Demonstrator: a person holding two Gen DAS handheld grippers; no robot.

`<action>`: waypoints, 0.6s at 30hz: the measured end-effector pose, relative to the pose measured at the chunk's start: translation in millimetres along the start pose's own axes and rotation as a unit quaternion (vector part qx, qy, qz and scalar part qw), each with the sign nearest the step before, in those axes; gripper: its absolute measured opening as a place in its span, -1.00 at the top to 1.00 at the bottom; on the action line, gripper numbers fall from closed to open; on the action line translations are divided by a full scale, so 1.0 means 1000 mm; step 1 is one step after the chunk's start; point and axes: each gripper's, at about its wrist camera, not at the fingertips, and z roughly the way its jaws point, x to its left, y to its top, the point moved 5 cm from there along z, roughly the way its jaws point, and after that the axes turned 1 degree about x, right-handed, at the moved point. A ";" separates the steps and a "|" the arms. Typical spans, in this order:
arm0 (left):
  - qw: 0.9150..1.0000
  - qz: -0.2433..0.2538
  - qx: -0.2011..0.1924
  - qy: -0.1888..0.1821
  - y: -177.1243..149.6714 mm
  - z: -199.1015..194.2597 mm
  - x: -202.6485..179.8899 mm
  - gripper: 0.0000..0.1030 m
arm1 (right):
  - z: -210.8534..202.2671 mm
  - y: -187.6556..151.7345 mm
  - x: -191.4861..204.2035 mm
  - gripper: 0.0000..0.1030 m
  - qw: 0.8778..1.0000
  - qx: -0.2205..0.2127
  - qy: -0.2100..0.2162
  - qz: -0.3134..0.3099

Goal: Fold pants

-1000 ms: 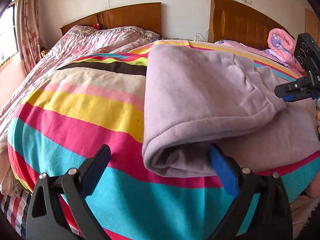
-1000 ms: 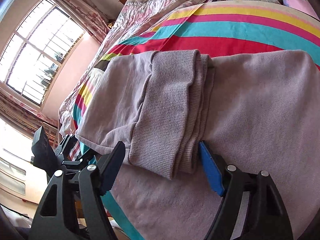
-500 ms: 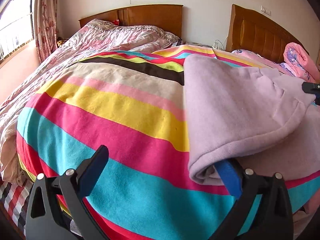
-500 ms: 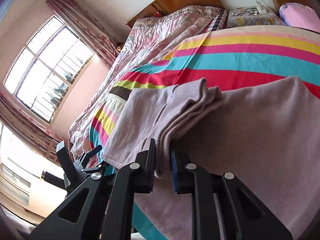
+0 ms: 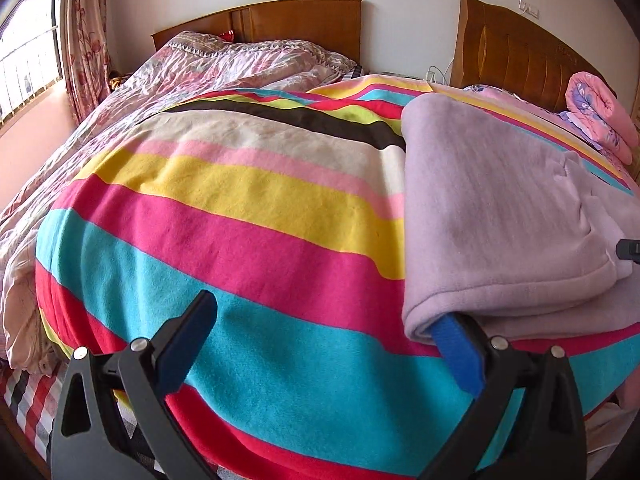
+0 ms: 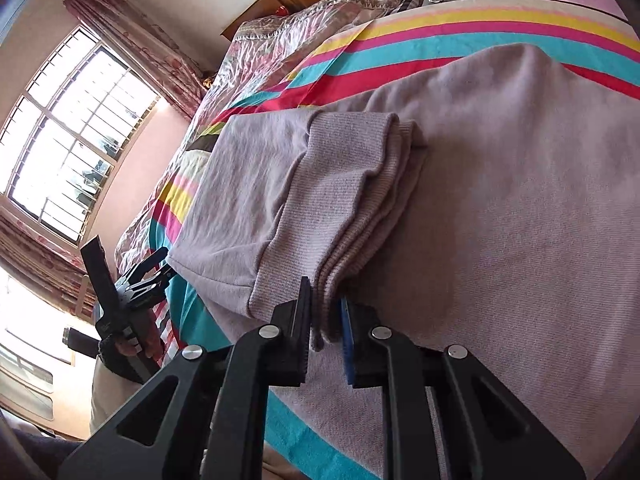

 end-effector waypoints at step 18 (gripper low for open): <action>0.996 0.070 0.004 0.046 0.001 -0.014 -0.038 -0.97 | -0.025 -0.008 -0.024 0.70 0.997 -0.043 -0.057 -0.003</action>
